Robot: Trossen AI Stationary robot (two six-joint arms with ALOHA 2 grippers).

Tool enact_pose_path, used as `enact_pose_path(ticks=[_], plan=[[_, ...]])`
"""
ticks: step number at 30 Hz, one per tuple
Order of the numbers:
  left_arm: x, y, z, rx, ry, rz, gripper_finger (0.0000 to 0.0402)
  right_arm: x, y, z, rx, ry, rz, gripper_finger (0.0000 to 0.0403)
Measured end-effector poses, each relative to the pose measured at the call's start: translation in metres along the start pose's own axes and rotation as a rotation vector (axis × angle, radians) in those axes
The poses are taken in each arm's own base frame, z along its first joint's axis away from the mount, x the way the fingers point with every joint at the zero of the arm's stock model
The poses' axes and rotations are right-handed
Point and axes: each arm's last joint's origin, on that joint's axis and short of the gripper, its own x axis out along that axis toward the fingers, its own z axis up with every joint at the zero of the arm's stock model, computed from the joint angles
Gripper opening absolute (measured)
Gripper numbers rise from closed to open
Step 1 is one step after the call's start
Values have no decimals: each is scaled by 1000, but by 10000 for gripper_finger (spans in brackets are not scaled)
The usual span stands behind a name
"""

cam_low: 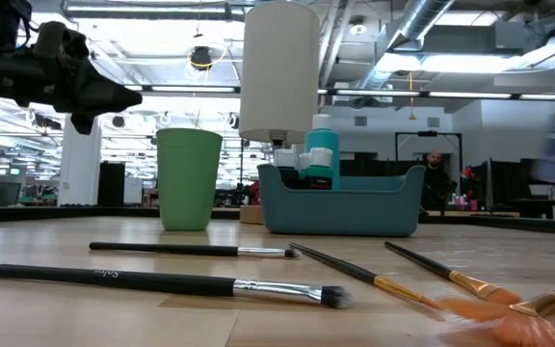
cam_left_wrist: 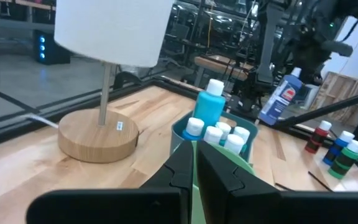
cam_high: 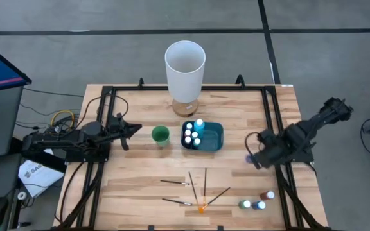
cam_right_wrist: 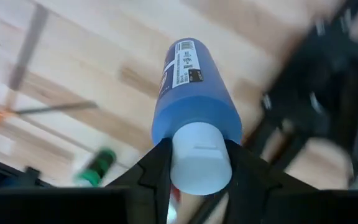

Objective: Pick & Place Paint Supplies
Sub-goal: Put the large purple paint bottle into the green bin

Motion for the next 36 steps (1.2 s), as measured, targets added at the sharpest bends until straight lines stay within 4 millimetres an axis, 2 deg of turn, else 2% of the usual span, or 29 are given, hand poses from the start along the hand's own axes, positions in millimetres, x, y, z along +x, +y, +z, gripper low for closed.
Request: enact_pose_path(ticks=[7, 14, 20, 23, 27, 31, 36], plan=[[-5, 0, 9, 20, 12, 27, 8, -14, 2, 50, -103, -115, 23, 113], [-11, 4, 8, 35, 12, 100, 8, -19, 3, 93, -192, -230, 105, 113], [-10, 3, 9, 39, -10, 94, 8, -20, -2, 112, -241, -284, 119, 112], [-6, 2, 6, 74, -105, 24, 8, -21, -1, 118, -259, -319, 144, 113], [-6, 0, 6, 120, -99, -47, 8, -22, 0, 124, -275, -337, 182, 113], [-6, -3, 5, 129, -78, -163, 8, -18, 7, 133, -298, -351, 188, 113], [-7, -5, 5, 122, -69, -215, 8, 1, 20, 149, -330, -278, 161, 113]])
